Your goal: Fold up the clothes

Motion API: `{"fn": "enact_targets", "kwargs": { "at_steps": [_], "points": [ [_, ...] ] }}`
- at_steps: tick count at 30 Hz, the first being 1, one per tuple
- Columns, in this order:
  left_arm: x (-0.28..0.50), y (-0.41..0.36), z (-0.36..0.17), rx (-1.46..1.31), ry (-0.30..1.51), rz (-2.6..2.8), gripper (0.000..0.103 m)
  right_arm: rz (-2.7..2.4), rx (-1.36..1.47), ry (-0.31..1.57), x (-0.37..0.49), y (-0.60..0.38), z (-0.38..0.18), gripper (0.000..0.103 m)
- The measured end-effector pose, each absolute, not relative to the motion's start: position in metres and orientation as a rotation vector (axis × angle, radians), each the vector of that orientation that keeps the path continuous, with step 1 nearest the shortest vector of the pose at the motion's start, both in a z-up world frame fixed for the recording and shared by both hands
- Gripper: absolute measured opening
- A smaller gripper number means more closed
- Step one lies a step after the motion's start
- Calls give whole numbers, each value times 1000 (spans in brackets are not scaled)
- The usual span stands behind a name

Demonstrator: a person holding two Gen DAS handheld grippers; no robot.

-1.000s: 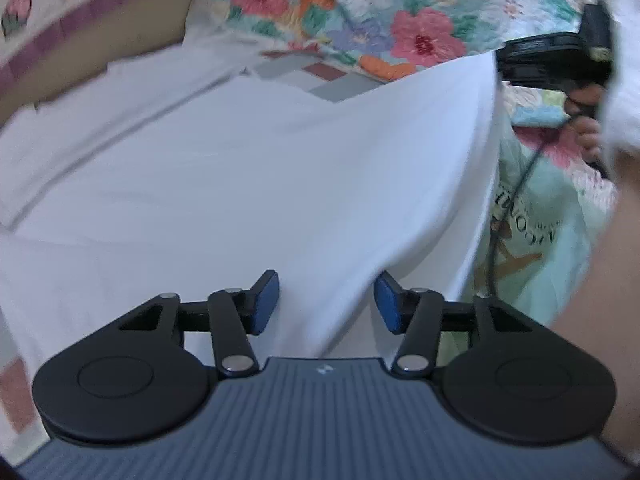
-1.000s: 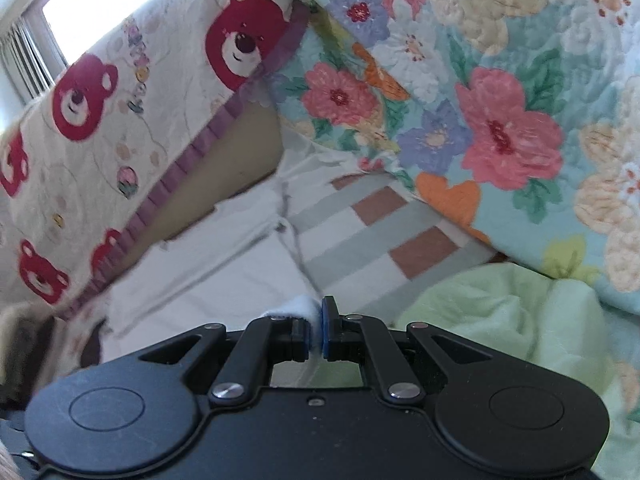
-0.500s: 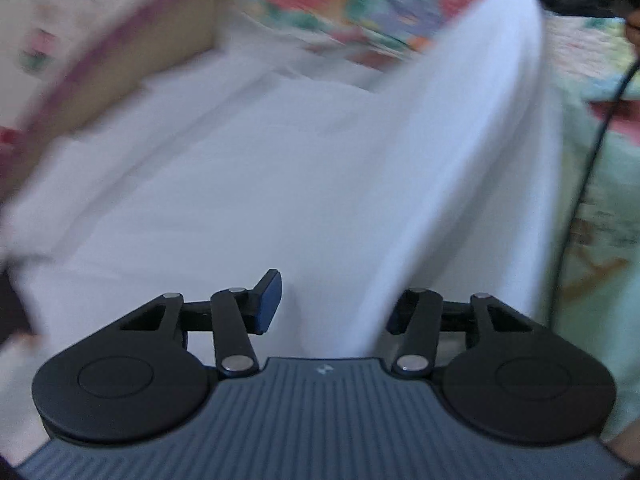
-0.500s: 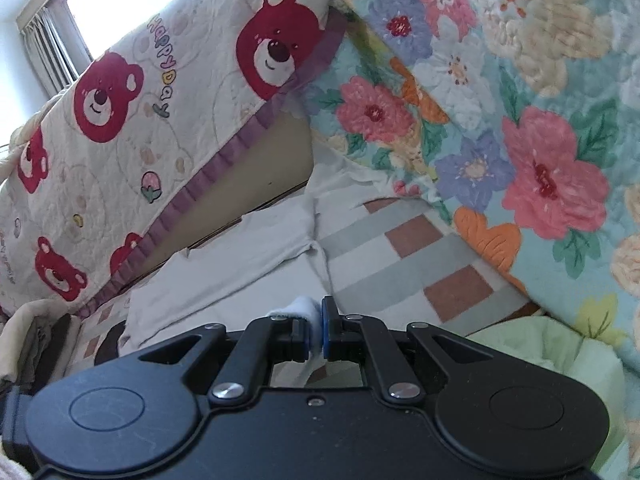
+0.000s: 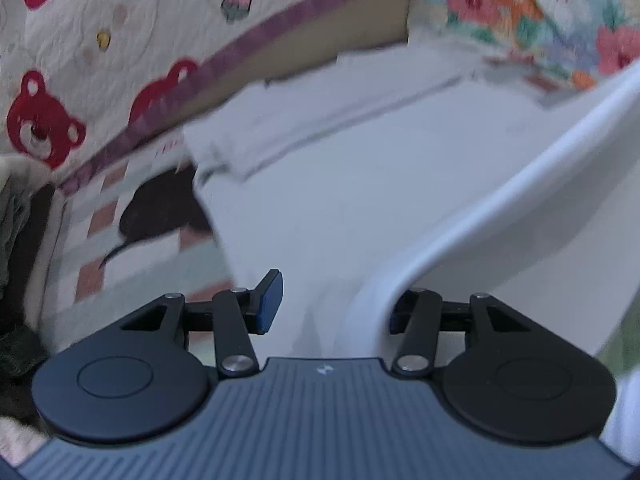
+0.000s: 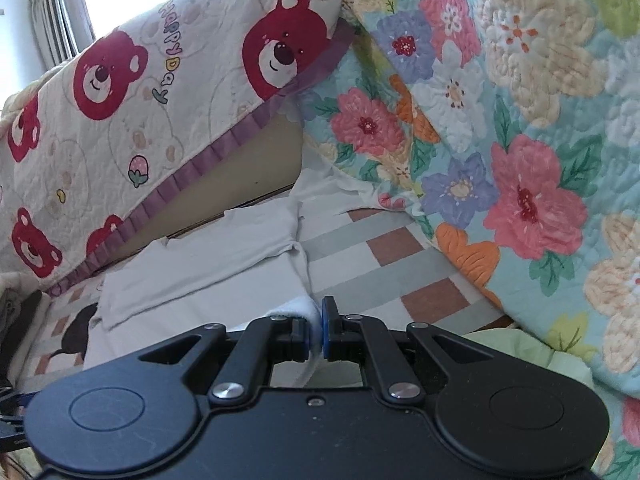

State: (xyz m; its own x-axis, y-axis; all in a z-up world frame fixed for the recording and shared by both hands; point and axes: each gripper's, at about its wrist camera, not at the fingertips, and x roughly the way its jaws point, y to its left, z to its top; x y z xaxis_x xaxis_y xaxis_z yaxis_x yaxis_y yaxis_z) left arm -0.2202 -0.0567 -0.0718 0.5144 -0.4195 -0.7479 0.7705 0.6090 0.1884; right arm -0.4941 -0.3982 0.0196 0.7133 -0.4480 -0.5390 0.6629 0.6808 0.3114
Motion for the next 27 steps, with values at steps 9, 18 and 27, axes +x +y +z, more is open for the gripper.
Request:
{"fn": "enact_targets", "kwargs": {
  "at_steps": [9,18,27],
  "points": [
    [-206,0,-67,546,804,-646,49,-651,481,447,-494,-394,27,6],
    [-179,10,-66,441,874,-683,50,-668,486,484,-491,-397,13,6],
    [-184,24,-105,325,1221,-788,48,-690,507,495,-494,-402,10,6]
  ]
}}
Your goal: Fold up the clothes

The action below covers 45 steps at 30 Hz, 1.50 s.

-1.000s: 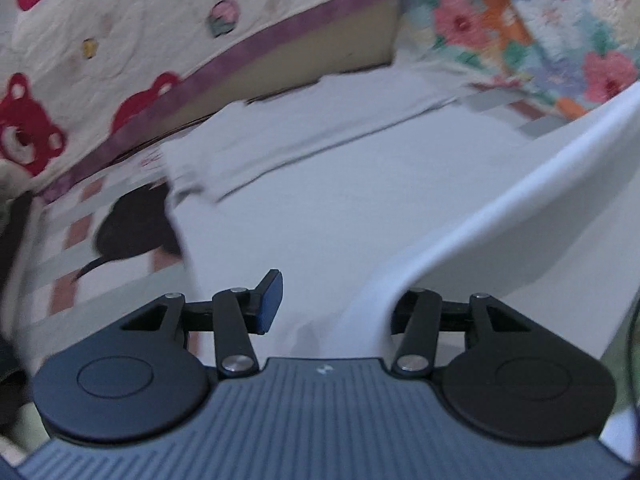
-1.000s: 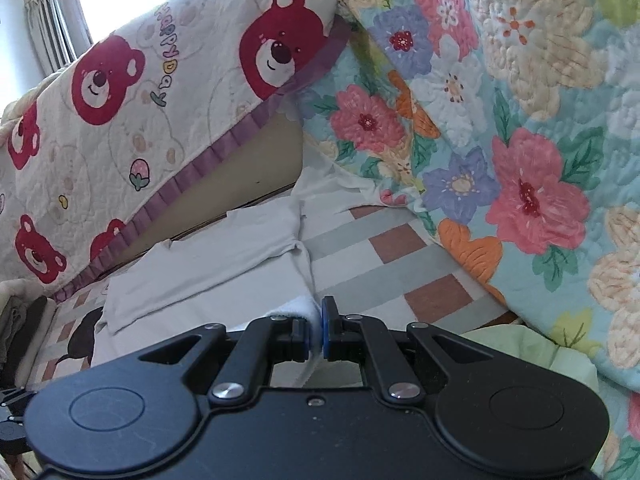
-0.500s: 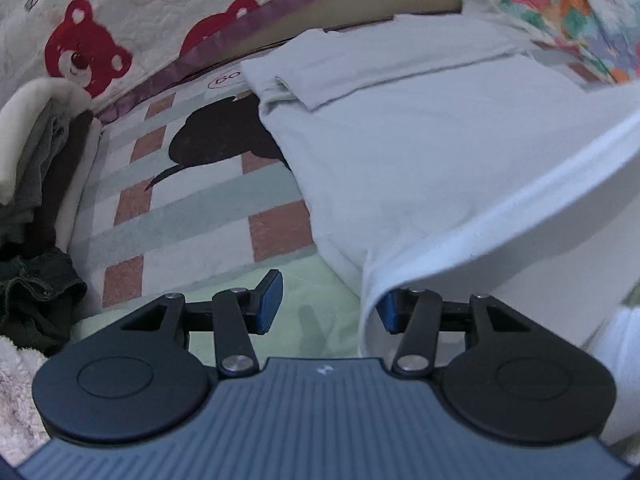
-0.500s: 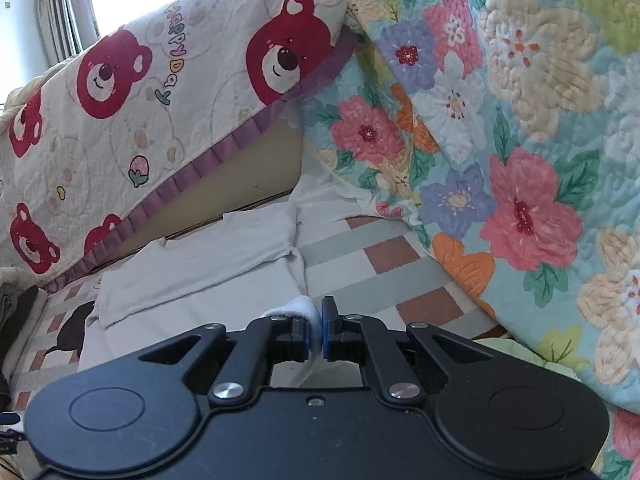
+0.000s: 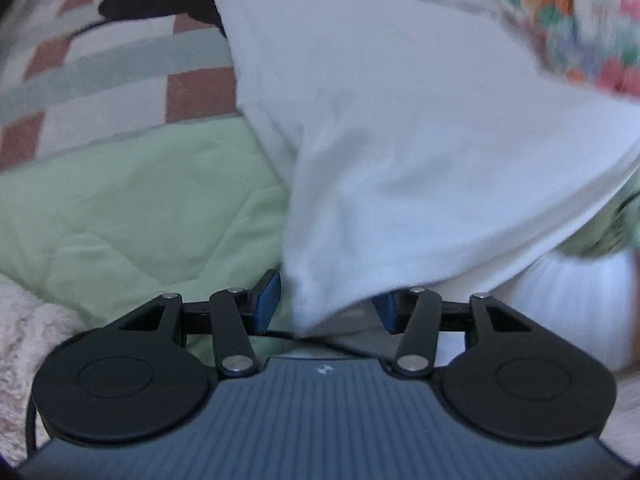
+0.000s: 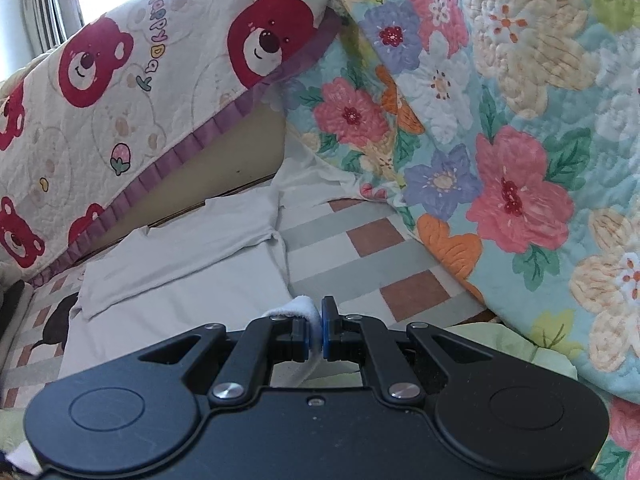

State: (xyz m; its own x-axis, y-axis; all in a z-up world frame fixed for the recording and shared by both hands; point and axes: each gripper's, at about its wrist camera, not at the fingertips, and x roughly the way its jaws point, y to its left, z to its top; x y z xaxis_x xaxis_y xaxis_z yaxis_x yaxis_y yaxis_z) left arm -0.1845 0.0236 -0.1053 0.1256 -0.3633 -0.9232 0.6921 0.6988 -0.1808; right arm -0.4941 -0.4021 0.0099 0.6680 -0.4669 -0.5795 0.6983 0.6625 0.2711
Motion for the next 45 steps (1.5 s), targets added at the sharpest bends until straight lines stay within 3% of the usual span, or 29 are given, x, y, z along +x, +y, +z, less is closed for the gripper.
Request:
{"fn": "enact_targets", "kwargs": {
  "at_steps": [7,8,11,20,22,25,27,28,30,33,36,38,43,45],
  "points": [
    [-189,22,-109,389,1179,-753,48,-697,517,497,-498,-403,6,6],
    [-188,23,-110,398,1176,-745,45,-697,517,497,-498,-404,5,6],
    [-176,30,-107,310,1229,-764,6,-701,524,495,-500,-405,2,6],
    [-176,33,-96,307,1130,-694,9,-671,482,525,-499,-405,12,6],
    [-177,26,-106,326,1175,-717,14,-672,498,523,-501,-406,9,6],
    [-177,20,-114,326,1205,-773,38,-676,511,524,-503,-406,5,6],
    [-177,17,-122,350,1210,-799,42,-680,526,522,-504,-406,1,6],
    [-174,17,-124,336,1226,-799,41,-682,539,521,-505,-407,-2,6],
    [-170,21,-118,321,1214,-792,4,-673,574,520,-506,-410,-4,6],
    [-180,29,-75,448,1009,-799,3,-607,601,466,-510,-411,8,6],
    [-189,48,-24,398,903,-811,3,-565,598,383,-522,-409,28,5],
    [-203,56,-12,425,864,-797,3,-587,624,367,-533,-409,28,5],
    [-232,59,-14,513,849,-801,3,-659,589,573,-533,-405,-15,5],
    [-229,60,-13,497,843,-777,3,-654,597,563,-534,-403,-18,5]
  ]
}}
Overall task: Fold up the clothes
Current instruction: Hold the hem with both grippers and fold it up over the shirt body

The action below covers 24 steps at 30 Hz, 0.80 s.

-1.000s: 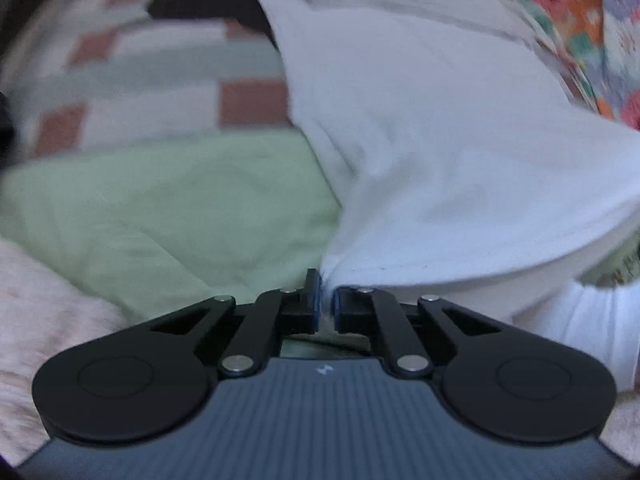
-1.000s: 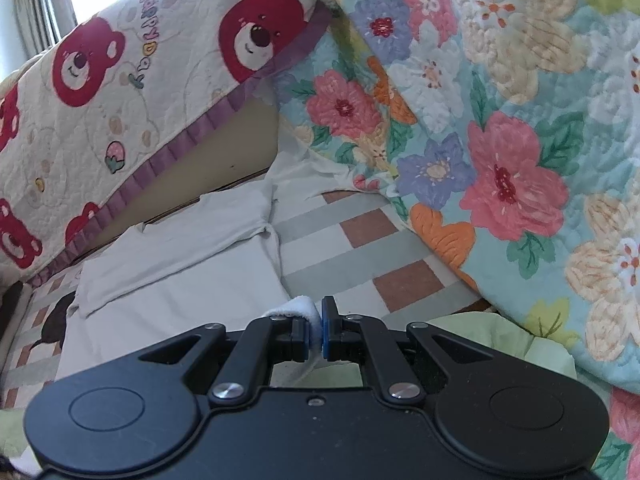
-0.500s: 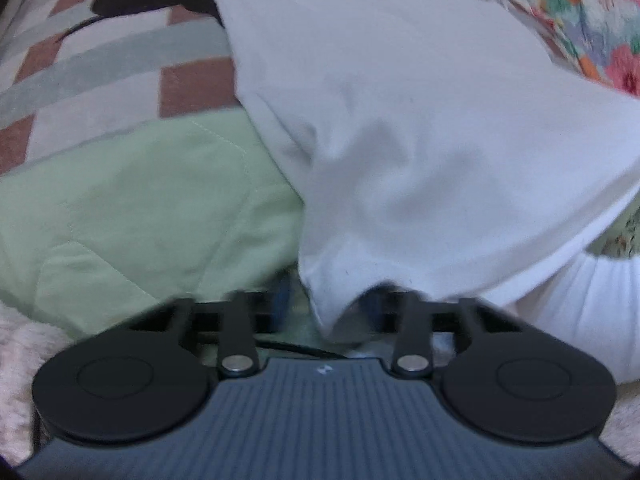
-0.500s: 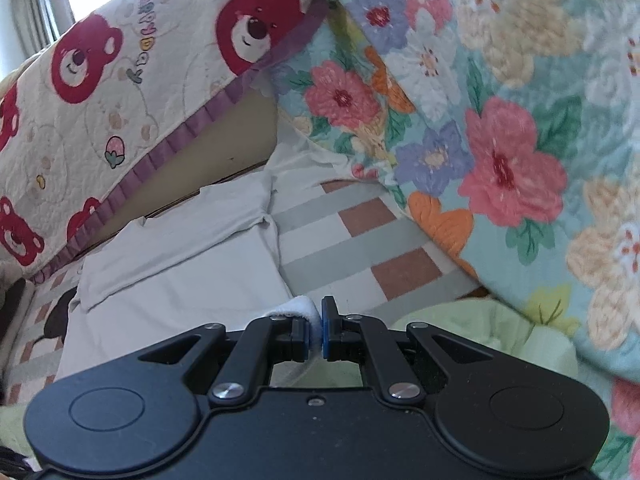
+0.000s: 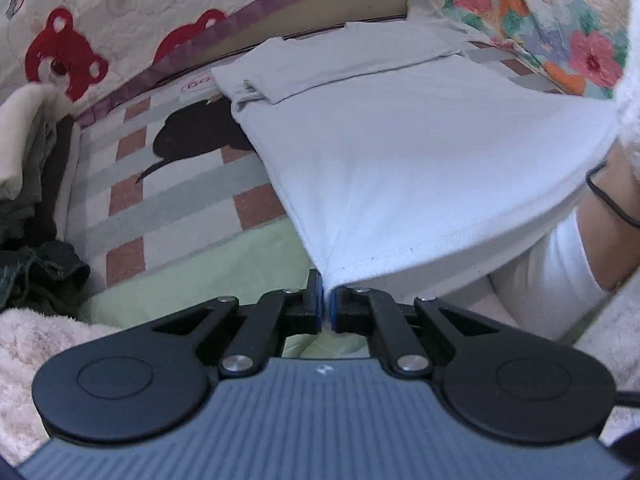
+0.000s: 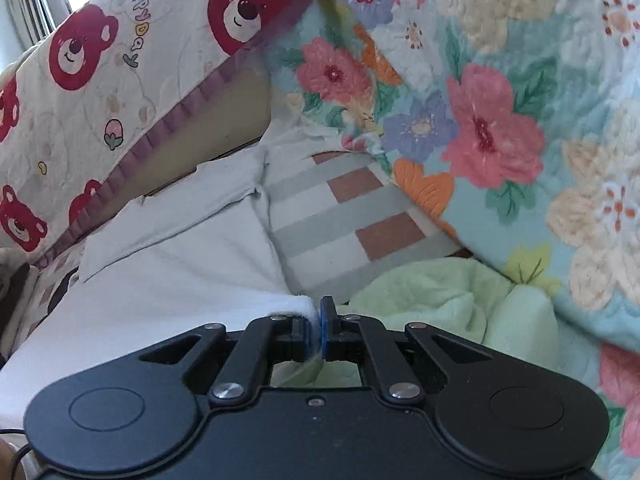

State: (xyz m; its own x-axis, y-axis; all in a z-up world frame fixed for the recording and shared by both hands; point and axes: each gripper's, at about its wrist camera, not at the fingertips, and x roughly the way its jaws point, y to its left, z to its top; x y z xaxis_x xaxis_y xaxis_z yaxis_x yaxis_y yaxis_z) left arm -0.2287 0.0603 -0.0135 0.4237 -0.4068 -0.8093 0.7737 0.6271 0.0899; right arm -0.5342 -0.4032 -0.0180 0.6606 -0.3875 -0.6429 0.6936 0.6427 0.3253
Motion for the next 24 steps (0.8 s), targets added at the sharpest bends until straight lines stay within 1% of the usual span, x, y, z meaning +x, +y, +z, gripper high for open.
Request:
{"fn": "enact_targets", "kwargs": {
  "at_steps": [5,8,13,15,21,24],
  "points": [
    [-220,63,10,463,734,-697,3,-638,578,555,-534,-402,-9,5],
    [-217,66,16,432,748,-692,3,-634,570,557,-537,-398,-3,5],
    [-200,67,4,413,806,-694,3,-634,610,578,-537,-398,-13,5],
    [-193,63,6,410,786,-693,3,-632,589,588,-530,-397,-13,5],
    [-142,35,29,323,628,-680,3,-578,506,566,-487,-421,10,5],
    [-109,5,36,339,507,-655,3,-553,437,550,-450,-448,28,5]
  ]
}}
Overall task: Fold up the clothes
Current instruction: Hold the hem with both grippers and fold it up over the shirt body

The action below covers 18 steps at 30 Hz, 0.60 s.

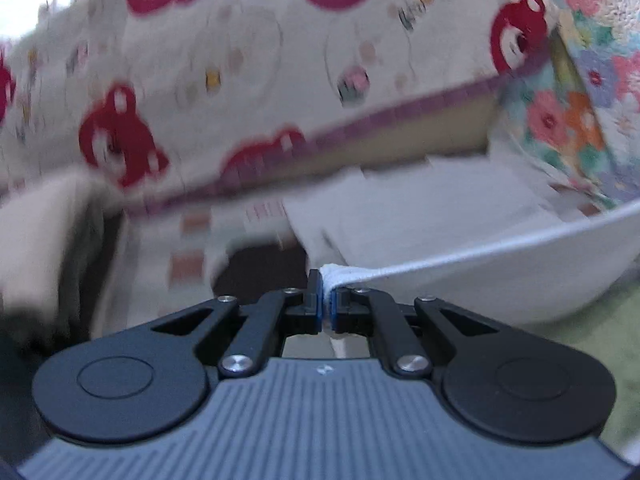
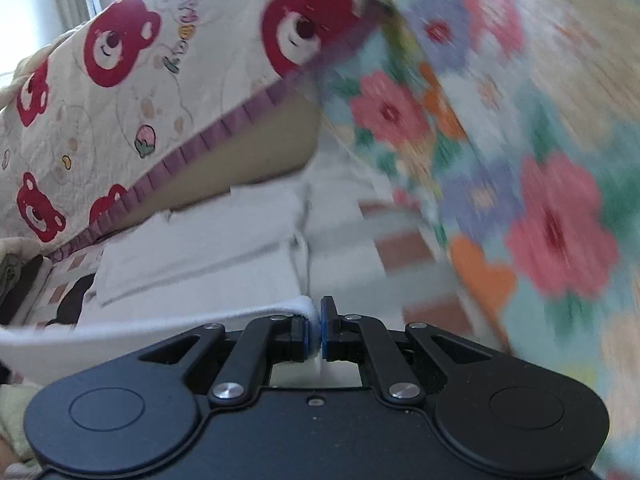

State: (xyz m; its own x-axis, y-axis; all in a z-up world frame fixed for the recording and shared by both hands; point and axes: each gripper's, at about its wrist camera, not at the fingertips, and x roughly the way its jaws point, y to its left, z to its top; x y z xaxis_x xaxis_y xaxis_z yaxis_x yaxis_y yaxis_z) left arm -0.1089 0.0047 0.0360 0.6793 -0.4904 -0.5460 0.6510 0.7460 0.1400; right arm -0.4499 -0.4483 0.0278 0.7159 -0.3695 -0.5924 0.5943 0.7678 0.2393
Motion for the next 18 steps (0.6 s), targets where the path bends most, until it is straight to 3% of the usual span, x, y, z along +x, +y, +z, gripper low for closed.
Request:
{"fn": "enact_targets", "kwargs": {
  "at_steps": [12,18],
  "points": [
    [27,-83,19,343,442,-526,4,-456,343,594,-298,-541,68,5],
    [85,-113,-9,353,516,-487,4,-431,364,638,-235,-577,70,6]
  ]
}}
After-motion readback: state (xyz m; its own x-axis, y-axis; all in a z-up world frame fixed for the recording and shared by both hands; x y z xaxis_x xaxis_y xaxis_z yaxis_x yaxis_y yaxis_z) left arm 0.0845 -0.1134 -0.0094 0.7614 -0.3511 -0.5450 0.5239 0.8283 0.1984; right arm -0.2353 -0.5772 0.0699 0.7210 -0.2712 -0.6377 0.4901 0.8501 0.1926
